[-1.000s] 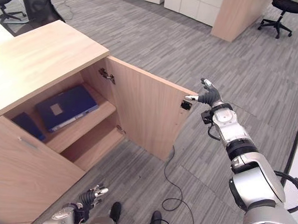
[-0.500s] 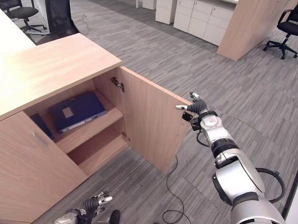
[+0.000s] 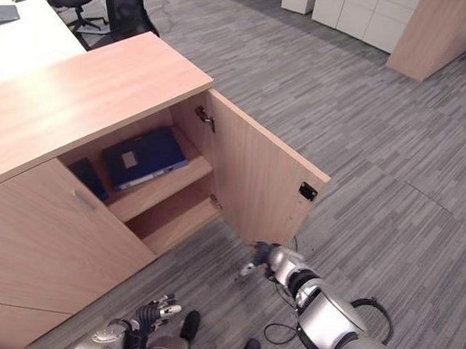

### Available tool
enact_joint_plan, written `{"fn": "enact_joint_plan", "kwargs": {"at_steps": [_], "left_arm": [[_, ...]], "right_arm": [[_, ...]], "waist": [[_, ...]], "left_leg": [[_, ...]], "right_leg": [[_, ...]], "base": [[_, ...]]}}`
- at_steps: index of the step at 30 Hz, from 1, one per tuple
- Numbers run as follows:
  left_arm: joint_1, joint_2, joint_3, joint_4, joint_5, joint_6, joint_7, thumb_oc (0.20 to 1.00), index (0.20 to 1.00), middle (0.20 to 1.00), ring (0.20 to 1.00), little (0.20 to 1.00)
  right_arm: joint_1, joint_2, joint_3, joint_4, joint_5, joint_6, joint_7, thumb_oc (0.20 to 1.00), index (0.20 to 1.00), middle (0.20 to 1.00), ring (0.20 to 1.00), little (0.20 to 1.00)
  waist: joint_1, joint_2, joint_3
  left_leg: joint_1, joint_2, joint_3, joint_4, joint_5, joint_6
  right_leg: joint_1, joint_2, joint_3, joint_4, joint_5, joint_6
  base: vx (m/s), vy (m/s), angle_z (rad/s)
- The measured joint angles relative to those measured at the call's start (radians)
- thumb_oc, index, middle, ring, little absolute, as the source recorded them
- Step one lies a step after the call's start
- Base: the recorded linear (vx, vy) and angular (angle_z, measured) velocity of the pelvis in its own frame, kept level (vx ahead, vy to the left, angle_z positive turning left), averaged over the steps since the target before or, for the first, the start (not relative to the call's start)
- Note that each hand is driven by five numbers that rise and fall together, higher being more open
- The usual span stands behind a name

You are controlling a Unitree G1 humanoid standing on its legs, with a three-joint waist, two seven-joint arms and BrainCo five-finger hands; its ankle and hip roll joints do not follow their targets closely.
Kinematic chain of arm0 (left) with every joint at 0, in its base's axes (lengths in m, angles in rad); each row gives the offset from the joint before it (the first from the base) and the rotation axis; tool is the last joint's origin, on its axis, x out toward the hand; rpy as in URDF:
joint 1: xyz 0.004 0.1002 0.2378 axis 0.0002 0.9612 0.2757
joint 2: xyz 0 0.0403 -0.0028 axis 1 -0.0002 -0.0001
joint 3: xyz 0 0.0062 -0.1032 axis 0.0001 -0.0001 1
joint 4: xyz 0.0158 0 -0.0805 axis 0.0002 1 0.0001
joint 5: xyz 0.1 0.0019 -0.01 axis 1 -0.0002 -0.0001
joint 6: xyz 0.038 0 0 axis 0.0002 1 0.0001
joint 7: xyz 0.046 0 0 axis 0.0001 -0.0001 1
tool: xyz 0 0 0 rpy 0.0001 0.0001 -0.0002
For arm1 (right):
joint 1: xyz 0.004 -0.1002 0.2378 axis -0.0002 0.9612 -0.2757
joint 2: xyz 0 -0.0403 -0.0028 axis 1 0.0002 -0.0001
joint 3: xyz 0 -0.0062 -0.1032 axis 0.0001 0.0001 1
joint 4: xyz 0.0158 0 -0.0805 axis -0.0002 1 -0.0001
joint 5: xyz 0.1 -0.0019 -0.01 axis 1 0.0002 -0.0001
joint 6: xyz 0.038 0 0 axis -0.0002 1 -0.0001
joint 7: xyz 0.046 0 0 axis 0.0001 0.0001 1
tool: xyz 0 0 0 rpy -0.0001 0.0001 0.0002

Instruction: Put the empty folder in the office cabinet

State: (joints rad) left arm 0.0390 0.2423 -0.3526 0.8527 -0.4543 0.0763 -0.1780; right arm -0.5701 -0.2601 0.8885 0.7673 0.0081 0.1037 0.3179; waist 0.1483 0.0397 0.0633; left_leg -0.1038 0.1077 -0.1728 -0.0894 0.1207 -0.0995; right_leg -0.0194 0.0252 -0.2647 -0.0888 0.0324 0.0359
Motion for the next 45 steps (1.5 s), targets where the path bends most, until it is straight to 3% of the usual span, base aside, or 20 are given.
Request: {"fn": "enact_joint_plan", "kwargs": {"at_steps": [3,8,13,18,23,29,33,37,45], "left_arm": [[-0.065,-0.028,0.056,0.175,0.011,-0.01,0.01,1.0,1.0,1.0,1.0,1.0],[-0.074,-0.015,0.192,0.322,0.049,-0.024,0.019,1.0,1.0,1.0,1.0,1.0],[-0.016,0.003,0.283,0.409,0.118,-0.011,0.033,1.0,1.0,1.0,1.0,1.0],[0.011,0.002,0.316,0.411,0.141,-0.008,0.04,1.0,1.0,1.0,1.0,1.0],[0.018,-0.006,0.319,0.423,0.15,0.005,0.042,1.0,1.0,1.0,1.0,1.0],[0.028,-0.001,0.328,0.444,0.15,0.009,0.053,1.0,1.0,1.0,1.0,1.0],[0.039,0.006,0.347,0.474,0.15,0.011,0.059,1.0,1.0,1.0,1.0,1.0],[0.038,0.008,0.35,0.481,0.15,0.01,0.06,1.0,1.0,1.0,1.0,1.0],[0.038,0.008,0.349,0.481,0.15,0.01,0.061,1.0,1.0,1.0,1.0,1.0]], "right_arm": [[-0.04,-0.013,0.123,-0.23,0.265,0.027,0.078,1.0,1.0,1.0,1.0,1.0],[-0.083,-0.035,0.141,-0.356,0.562,0.037,0.121,1.0,1.0,1.0,1.0,1.0],[-0.082,-0.052,0.124,-0.333,0.641,0.035,0.112,1.0,1.0,1.0,1.0,1.0],[-0.054,-0.036,0.039,-0.223,0.634,0.024,0.056,1.0,1.0,1.0,1.0,1.0],[0.032,-0.044,-0.067,-0.052,0.504,-0.006,0.003,1.0,1.0,1.0,1.0,1.0],[0.127,-0.059,-0.349,0.321,0.304,-0.022,-0.111,1.0,1.0,1.0,1.0,1.0],[0.147,-0.112,-0.476,0.433,0.243,-0.009,-0.166,1.0,1.0,1.0,1.0,1.0],[0.145,-0.163,-0.519,0.456,0.232,-0.005,-0.2,1.0,1.0,1.0,1.0,1.0],[0.078,-0.184,-0.544,0.452,0.208,-0.005,-0.237,1.0,1.0,1.0,1.0,1.0]], "waist": [[0.001,-0.031,0.016],[0.003,-0.079,0.007],[0.005,-0.09,-0.002],[0.011,-0.082,-0.007],[0.003,-0.06,-0.032],[-0.005,-0.059,-0.049],[-0.034,-0.055,-0.054],[-0.044,-0.047,-0.064],[-0.053,-0.041,-0.069]], "left_leg": [[0.004,0.001,0.004,0.0,-0.004,-0.006],[0.009,-0.004,0.015,-0.001,-0.009,-0.01],[0.02,-0.007,0.034,-0.001,-0.013,-0.005],[0.024,-0.007,0.036,-0.001,-0.014,-0.004],[0.041,-0.013,0.048,-0.001,-0.021,0.006],[0.045,-0.015,0.059,-0.001,-0.026,0.013],[0.046,-0.015,0.062,-0.001,-0.027,0.015],[0.047,-0.015,0.063,-0.001,-0.029,0.019],[0.046,-0.015,0.065,-0.001,-0.031,0.022]], "right_leg": [[0.002,0.0,0.004,0.0,-0.001,-0.001],[0.006,-0.012,0.011,0.0,-0.001,-0.001],[0.008,-0.017,0.033,-0.004,0.002,0.003],[0.009,-0.018,0.034,-0.004,0.002,0.003],[0.022,-0.025,0.043,-0.005,0.002,0.001],[0.021,-0.028,0.055,-0.004,0.002,0.002],[0.021,-0.028,0.059,-0.005,0.002,0.002],[0.021,-0.027,0.061,-0.005,0.002,0.002],[0.02,-0.026,0.061,-0.005,0.002,0.002]], "base": [[-0.01,0.012,-0.03],[0.01,0.005,-0.03],[0.01,0.014,-0.12],[0.0,0.007,0.0],[0.01,0.007,-0.05],[0.01,0.001,-0.04],[0.03,-0.017,-0.03],[0.02,-0.021,-0.01],[0.0,-0.004,0.0]]}}
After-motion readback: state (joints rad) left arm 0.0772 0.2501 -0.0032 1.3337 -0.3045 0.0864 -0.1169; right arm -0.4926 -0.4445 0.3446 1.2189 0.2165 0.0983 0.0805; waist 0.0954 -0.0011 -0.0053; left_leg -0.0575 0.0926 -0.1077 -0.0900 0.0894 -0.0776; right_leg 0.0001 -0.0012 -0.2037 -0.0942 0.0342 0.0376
